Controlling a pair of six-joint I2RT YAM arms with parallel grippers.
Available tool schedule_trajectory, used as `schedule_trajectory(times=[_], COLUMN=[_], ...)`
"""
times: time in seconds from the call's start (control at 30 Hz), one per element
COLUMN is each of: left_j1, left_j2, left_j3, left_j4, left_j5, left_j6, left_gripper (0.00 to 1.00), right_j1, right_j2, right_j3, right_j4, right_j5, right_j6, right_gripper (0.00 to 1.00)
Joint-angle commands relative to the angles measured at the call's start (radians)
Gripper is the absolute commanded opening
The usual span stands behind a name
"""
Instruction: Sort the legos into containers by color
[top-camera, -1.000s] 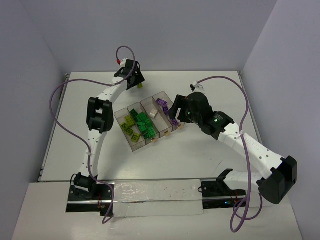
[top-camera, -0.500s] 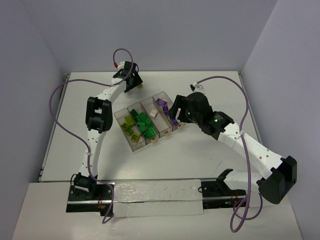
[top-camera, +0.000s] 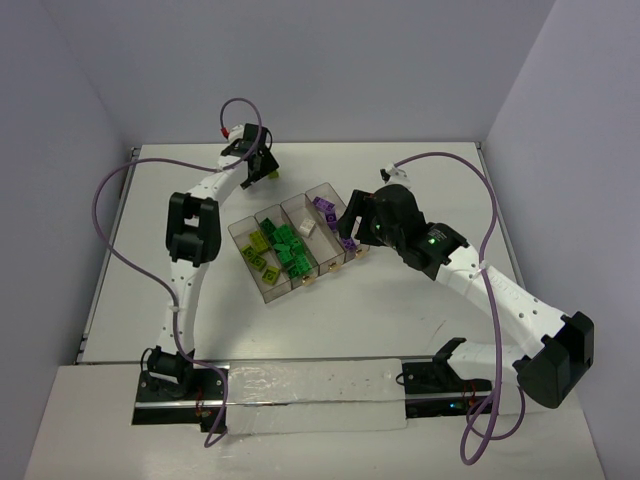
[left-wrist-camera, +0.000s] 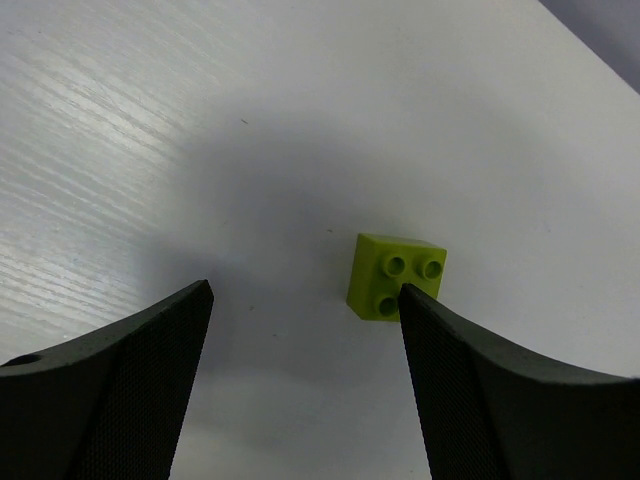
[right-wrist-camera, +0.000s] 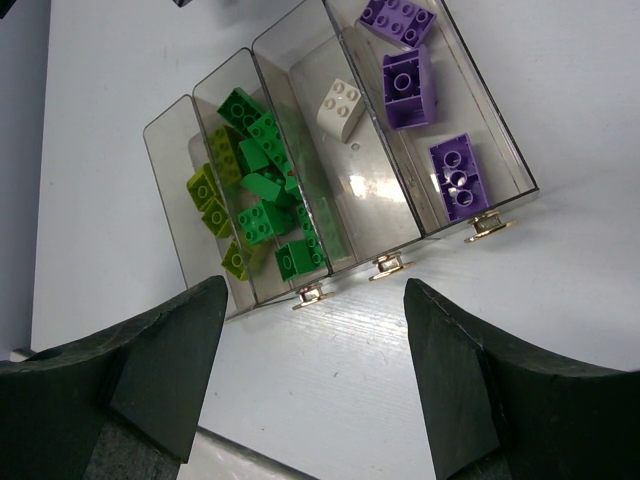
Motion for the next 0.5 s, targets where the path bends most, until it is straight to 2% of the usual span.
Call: schedule_trajectory(times=[0.0,0.17,0.47], left_j1=[0.005,0.005,0.009], left_j2=[-0.080,-0.108,-0.241], left_j3=[0.002,-0.050,-0.235], left_j4=[-0.035,-0.057,-0.097], left_j5=[-0.048,-0.076,-0.156], left_j6=[0.039,0.063,0.083], left_gripper=[0.83,0.83,0.83], right_j1=[-0.001,-0.001,-0.001], right_j2=[-0.013,-0.019,-0.031], right_j3=[0.009,0.009,0.000], right_j4=[0.041,0.044,0.051], right_j5=[0.000,-0.003,-0.015], right_j6=[0.008,0.011,0.020], right_gripper=[0.79,0.79,0.79])
